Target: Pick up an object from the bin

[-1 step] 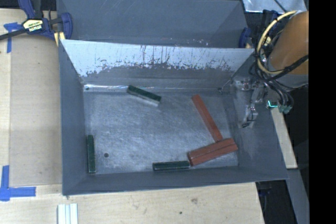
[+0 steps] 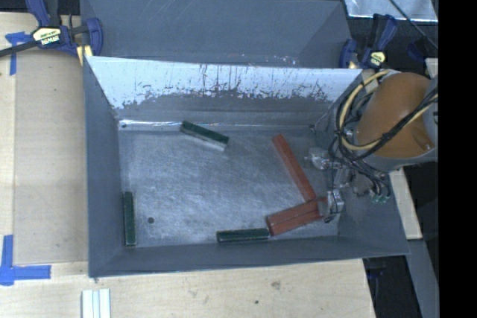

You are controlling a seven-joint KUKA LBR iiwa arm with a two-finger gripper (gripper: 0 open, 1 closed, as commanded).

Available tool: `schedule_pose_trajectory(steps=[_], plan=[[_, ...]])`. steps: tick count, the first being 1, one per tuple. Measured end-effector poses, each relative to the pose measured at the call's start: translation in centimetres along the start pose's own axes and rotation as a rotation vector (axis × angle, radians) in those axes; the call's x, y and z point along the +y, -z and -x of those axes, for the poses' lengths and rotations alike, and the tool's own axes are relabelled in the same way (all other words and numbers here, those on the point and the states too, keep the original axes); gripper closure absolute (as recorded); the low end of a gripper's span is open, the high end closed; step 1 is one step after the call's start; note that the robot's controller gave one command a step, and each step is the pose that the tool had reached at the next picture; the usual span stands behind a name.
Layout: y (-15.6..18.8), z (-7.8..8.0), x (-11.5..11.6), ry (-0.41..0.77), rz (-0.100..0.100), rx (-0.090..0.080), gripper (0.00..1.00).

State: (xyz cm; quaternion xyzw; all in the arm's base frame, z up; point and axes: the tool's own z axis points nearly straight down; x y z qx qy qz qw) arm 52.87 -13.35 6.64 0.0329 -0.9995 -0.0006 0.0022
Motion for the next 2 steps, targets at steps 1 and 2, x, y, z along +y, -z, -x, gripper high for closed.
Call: schedule_pose_trajectory(steps=[1, 2], plan=[[0.6, -1.6, 6.0, -0.030, 0.001, -0.005, 0.00], [0.4, -4.1, 6.4, -0.112, -0.002, -0.007, 0.00]])
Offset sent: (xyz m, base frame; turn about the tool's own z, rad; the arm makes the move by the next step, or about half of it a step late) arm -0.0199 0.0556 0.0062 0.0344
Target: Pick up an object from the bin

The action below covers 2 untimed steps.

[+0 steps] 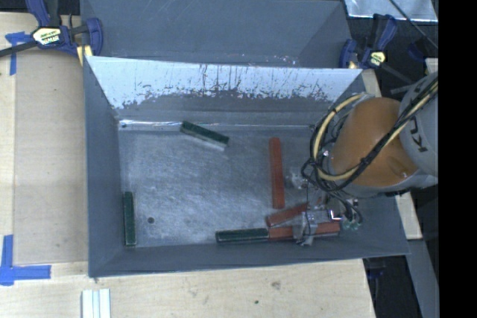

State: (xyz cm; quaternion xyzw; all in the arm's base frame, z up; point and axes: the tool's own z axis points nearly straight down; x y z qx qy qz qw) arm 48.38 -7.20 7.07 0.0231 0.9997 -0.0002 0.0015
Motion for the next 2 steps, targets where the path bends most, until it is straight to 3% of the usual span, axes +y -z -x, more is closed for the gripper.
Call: schedule_pose_trajectory(steps=[1, 2], plan=[[0.0, 1.1, 7.5, 0.426, 0.001, -0.004, 0.00], [0.0, 2.8, -0.4, 0.330, -0.003, -0.002, 0.00]])
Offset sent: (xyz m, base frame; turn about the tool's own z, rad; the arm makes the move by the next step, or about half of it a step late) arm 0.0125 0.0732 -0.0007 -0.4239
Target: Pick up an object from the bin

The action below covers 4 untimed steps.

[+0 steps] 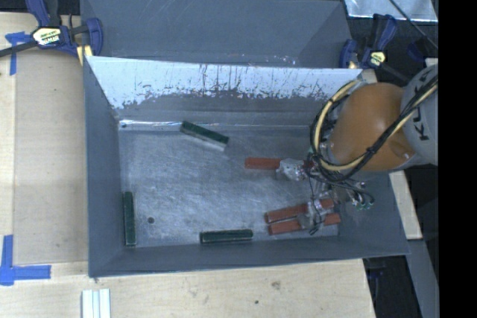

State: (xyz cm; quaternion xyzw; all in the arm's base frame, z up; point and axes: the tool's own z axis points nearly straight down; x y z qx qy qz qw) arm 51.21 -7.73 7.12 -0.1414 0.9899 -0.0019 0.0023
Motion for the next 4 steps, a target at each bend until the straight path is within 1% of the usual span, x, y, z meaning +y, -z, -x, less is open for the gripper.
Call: schedule_pose_trajectory(steps=[1, 2, 3, 4], plan=[[0.2, 0.2, 0.3, 0.008, 0.002, -0.001, 1.00], [28.8, -0.7, -3.5, 0.239, -0.003, -0.008, 1.00], [14.8, 0.4, -6.3, 0.314, 0.009, 0.006, 1.00], [15.2, 0.5, -6.4, 0.312, 0.004, 0.000, 0.00]])
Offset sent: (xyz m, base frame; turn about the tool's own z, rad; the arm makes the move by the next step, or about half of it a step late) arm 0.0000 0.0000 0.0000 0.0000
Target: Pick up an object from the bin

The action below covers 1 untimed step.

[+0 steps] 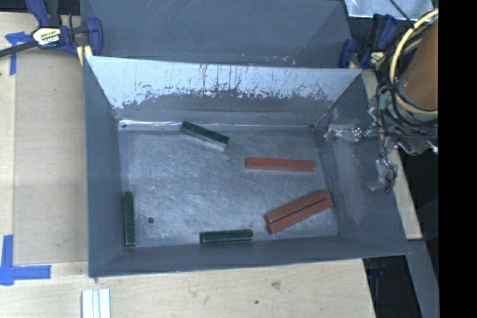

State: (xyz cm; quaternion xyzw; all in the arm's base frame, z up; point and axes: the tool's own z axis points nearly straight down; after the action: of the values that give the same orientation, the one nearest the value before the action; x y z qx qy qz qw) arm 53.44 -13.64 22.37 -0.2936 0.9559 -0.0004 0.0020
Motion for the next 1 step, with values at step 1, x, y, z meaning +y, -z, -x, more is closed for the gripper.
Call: schedule_pose_trajectory(steps=[1], plan=[[-15.38, 3.76, 1.73, 0.118, 0.002, 0.000, 0.00]])
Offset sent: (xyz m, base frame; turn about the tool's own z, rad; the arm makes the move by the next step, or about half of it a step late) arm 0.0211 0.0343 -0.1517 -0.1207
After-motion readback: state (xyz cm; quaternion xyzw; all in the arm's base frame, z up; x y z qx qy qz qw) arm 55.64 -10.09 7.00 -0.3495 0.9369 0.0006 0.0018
